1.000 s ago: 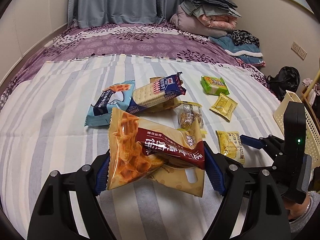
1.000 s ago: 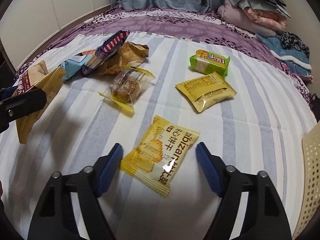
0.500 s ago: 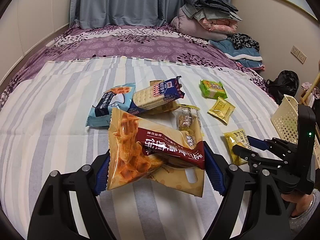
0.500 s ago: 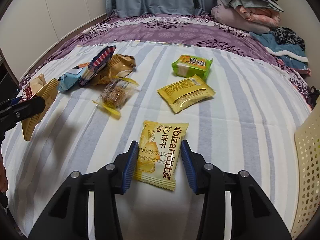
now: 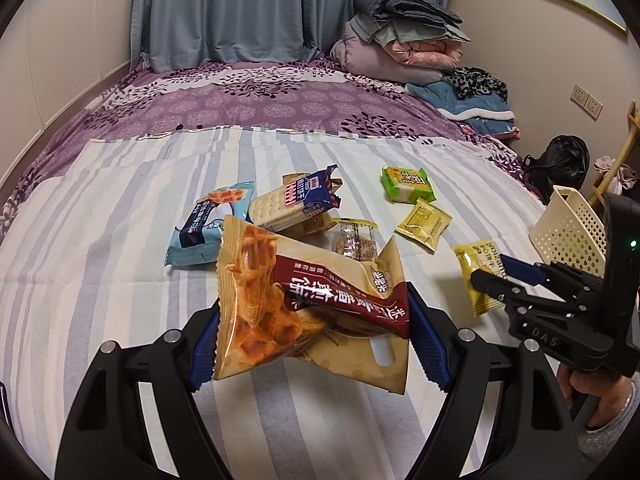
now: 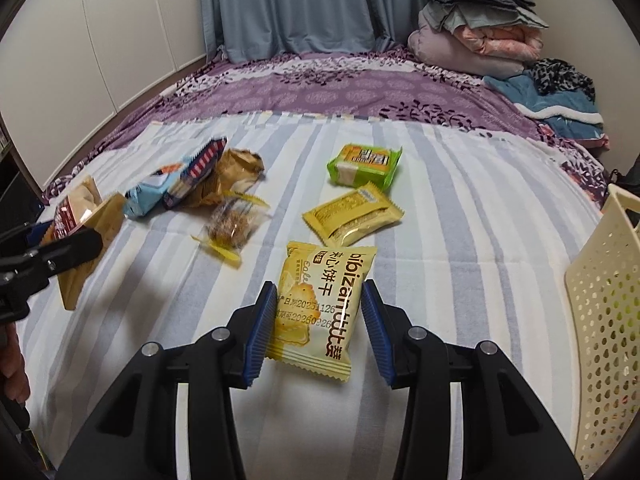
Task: Organize snacks
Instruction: 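Carry the yellow packet into the basket and open the right gripper while the left holds the waffle bag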
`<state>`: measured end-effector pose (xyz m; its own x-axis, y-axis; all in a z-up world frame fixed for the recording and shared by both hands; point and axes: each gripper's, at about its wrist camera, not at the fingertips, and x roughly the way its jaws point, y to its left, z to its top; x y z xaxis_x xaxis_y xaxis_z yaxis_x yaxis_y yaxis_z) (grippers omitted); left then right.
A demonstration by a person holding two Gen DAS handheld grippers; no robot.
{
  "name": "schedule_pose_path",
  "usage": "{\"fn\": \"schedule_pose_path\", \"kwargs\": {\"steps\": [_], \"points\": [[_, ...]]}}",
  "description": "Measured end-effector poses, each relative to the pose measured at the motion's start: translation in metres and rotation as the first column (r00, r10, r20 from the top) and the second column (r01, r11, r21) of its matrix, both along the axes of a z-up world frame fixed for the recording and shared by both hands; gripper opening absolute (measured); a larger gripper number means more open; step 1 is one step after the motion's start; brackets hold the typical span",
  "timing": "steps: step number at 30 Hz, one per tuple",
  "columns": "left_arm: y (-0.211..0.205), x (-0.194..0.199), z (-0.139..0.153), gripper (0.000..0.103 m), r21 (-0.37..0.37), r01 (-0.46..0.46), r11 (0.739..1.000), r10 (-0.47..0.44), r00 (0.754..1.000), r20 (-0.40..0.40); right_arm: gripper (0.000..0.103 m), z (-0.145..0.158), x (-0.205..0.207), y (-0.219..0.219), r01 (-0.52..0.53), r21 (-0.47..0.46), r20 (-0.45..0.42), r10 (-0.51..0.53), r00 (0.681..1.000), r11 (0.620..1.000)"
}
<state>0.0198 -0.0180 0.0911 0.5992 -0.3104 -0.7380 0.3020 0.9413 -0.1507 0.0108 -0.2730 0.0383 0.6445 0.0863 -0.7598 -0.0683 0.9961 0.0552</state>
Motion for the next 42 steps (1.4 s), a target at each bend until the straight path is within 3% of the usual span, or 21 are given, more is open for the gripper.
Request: {"fn": "schedule_pose_path", "kwargs": {"steps": [11, 20, 32, 42], "points": [[-0.022, -0.012, 0.018, 0.081, 0.017, 0.039, 0.999, -0.04, 0.998, 0.038, 0.044, 0.041, -0.021, -0.031, 0.079, 0.036, 0.109, -0.082, 0.991, 0.996], [-0.054, -0.024, 0.037, 0.081, 0.041, 0.094, 0.995, -0.097, 0.992, 0.076, 0.044, 0.067, -0.047, -0.078, 0.171, 0.082, 0.194, -0.184, 0.964, 0.982], [-0.118, -0.044, 0.053, 0.081, 0.077, 0.204, 0.976, -0.212, 0.972, 0.105, 0.044, 0.09, -0.11, -0.174, 0.375, 0.133, 0.273, -0.397, 0.876, 0.918], [-0.174, -0.057, 0.061, 0.081, 0.105, 0.312, 0.944, -0.323, 0.939, 0.118, 0.044, 0.076, -0.156, -0.236, 0.522, 0.137, 0.253, -0.539, 0.803, 0.842]]}}
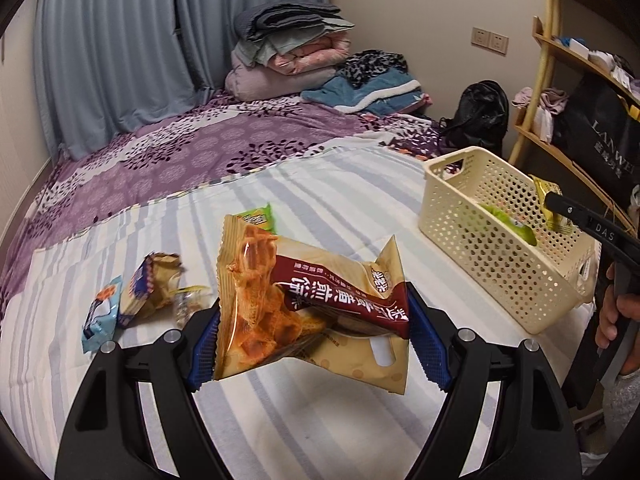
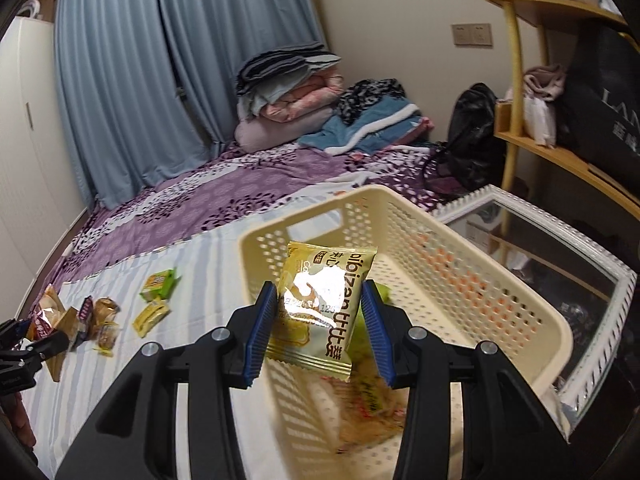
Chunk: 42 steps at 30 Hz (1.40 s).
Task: Organize snacks
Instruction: 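Carry the yellow packet into the basket and open the right gripper while the left holds the waffle bag, then lower the waffle bag into the basket and open the left gripper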
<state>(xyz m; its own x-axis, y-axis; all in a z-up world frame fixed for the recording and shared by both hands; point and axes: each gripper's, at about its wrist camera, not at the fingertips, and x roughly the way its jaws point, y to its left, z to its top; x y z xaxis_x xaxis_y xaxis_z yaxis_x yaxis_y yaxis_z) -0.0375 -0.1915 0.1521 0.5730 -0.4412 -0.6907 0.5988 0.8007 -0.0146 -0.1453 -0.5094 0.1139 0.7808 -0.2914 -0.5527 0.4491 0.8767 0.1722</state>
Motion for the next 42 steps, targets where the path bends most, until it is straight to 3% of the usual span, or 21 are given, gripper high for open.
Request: {"fn": "schedule_pose_path", "kwargs": {"steps": [11, 13, 15, 27, 35, 42], "points": [[-0.045, -0.015, 0.008, 0.081, 0.014, 0.088, 0.996, -0.088, 0.996, 0.017, 0.045, -0.019, -0.015, -0.024, 0.045, 0.027, -0.024, -0.044, 0.999, 0.999], [-0.051, -0.017, 0.009, 0.081, 0.017, 0.099, 0.995, -0.099, 0.995, 0.02, 0.06, -0.02, -0.017, -0.028, 0.056, 0.039, -0.023, -0.055, 0.998, 0.998], [-0.056, -0.019, 0.011, 0.081, 0.018, 0.108, 0.994, -0.108, 0.994, 0.022, 0.067, -0.021, -0.02, -0.033, 0.076, 0.049, -0.013, -0.075, 0.997, 0.996], [-0.111, -0.033, 0.02, 0.081, 0.003, 0.214, 0.977, -0.214, 0.977, 0.014, 0.068, -0.019, -0.038, -0.051, 0.124, 0.075, 0.039, -0.128, 0.991, 0.989], [-0.168, -0.051, 0.026, 0.081, -0.019, 0.333, 0.943, -0.333, 0.943, 0.012, 0.068, -0.01, -0.051, -0.062, 0.173, 0.068, 0.074, -0.178, 0.981, 0.983], [-0.213, -0.069, 0.027, 0.081, -0.034, 0.44, 0.898, -0.44, 0.898, 0.005, 0.068, -0.011, -0.063, -0.074, 0.217, 0.081, 0.091, -0.224, 0.97, 0.973]]}}
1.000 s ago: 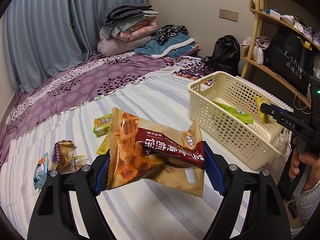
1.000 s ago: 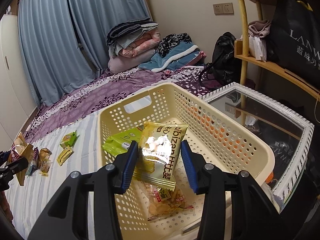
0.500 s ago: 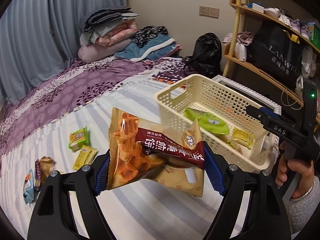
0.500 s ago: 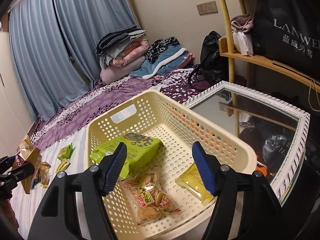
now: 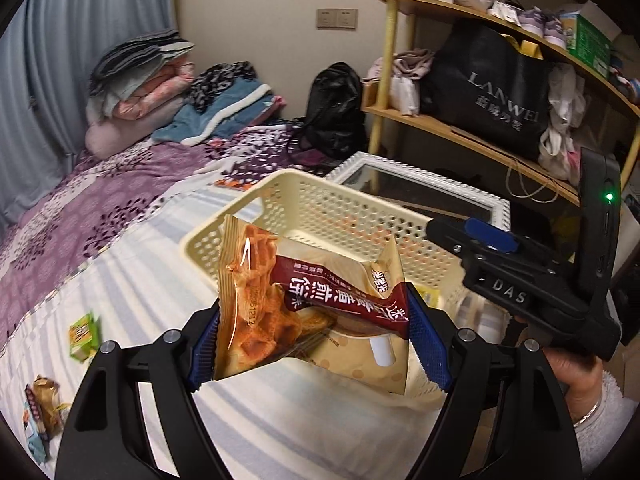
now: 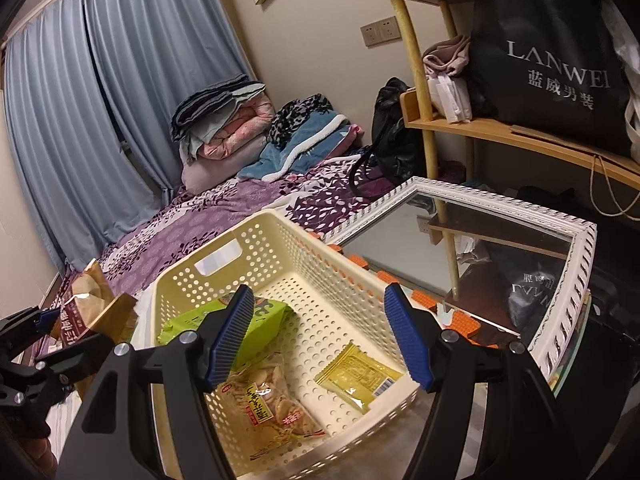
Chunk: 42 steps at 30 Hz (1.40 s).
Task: Organize snacks
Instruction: 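Lower the waffle bag into the basket and open the left gripper, then move both tools back toward the remaining snacks on the bed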
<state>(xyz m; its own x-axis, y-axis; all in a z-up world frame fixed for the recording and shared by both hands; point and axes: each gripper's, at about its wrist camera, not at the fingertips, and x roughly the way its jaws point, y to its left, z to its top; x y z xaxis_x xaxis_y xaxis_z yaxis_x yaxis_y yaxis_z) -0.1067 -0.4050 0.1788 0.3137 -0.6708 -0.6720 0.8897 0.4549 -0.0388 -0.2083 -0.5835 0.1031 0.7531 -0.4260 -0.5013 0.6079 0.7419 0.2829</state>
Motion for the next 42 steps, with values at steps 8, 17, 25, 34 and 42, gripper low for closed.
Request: {"fn": "schedule_pose_path", "kwargs": {"steps": [8, 17, 25, 34, 42], "points": [[-0.025, -0.011, -0.006, 0.095, -0.039, 0.074, 0.997, -0.076, 0.995, -0.064, 0.068, 0.002, -0.012, -0.01, 0.046, 0.004, 0.017, -0.046, 0.999, 0.999], [-0.005, 0.001, -0.006, 0.095, -0.044, 0.017, 0.999, -0.019, 0.998, -0.064, 0.068, 0.002, -0.006, -0.004, 0.027, 0.008, 0.019, -0.027, 0.999, 1.0], [0.018, 0.014, -0.003, 0.095, -0.047, -0.051, 0.998, 0.048, 0.997, -0.058, 0.073, 0.005, 0.005, 0.012, -0.018, 0.0, 0.024, 0.018, 1.0, 1.0], [0.057, 0.034, -0.001, 0.095, -0.05, -0.15, 0.987, 0.148, 0.988, -0.051, 0.077, 0.013, 0.021, 0.04, -0.094, -0.02, 0.031, 0.094, 0.995, 0.995], [0.101, 0.055, -0.001, 0.095, -0.062, -0.252, 0.966, 0.249, 0.967, -0.047, 0.077, 0.016, 0.038, 0.071, -0.164, -0.042, 0.016, 0.165, 0.986, 0.986]]}}
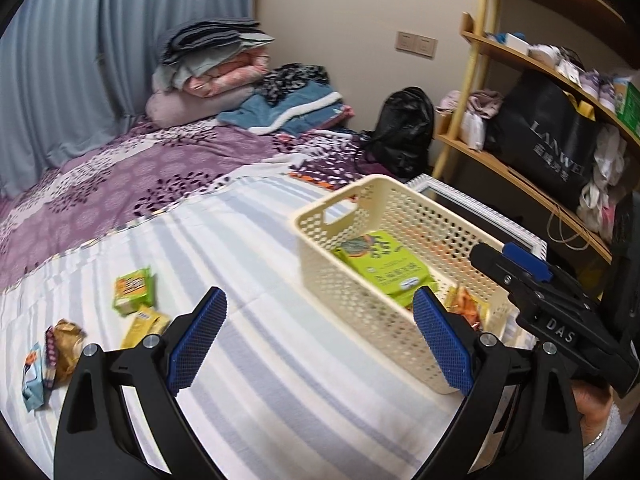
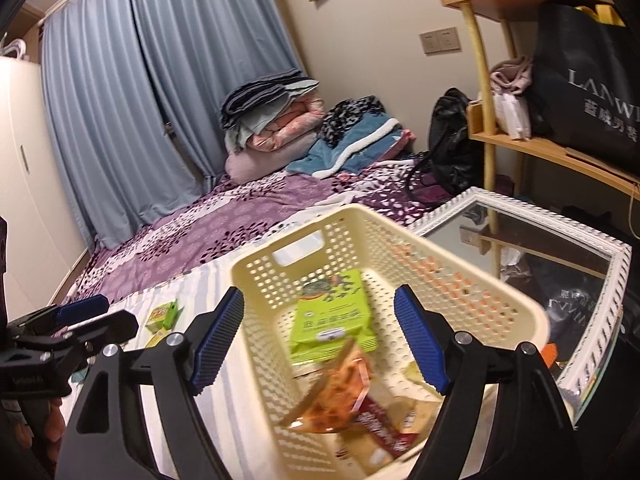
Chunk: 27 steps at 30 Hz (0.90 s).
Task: Organize snacks
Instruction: 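Move both tools back toward the remaining snacks on the bed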
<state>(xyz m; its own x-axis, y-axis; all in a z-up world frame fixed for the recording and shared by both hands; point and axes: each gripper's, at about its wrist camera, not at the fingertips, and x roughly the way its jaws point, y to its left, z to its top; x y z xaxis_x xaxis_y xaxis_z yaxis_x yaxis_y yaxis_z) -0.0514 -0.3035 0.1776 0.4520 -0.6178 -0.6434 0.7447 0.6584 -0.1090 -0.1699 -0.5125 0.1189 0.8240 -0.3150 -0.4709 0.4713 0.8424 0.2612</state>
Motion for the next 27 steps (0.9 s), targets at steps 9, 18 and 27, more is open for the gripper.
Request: {"fn": "schedule_pose_path", "kwargs": {"steps": [9, 18, 27], "points": [[0.049, 0.022, 0.002, 0.095, -0.026, -0.105, 0.994, 0.105, 0.994, -0.014, 0.079, 0.005, 0.019, 0.039, -0.103, -0.037, -0.015, 0.102, 0.995, 0.994], [0.102, 0.045, -0.001, 0.095, -0.038, -0.216, 0.976, 0.214, 0.976, -0.034, 0.081, -0.005, 0.047, 0.08, -0.221, -0.026, -0.08, 0.219, 0.973, 0.975], [0.165, 0.07, -0.009, 0.095, -0.037, -0.336, 0.941, 0.334, 0.941, -0.054, 0.081, -0.017, 0.074, 0.117, -0.329, 0.002, -0.149, 0.325, 0.934, 0.944]]}}
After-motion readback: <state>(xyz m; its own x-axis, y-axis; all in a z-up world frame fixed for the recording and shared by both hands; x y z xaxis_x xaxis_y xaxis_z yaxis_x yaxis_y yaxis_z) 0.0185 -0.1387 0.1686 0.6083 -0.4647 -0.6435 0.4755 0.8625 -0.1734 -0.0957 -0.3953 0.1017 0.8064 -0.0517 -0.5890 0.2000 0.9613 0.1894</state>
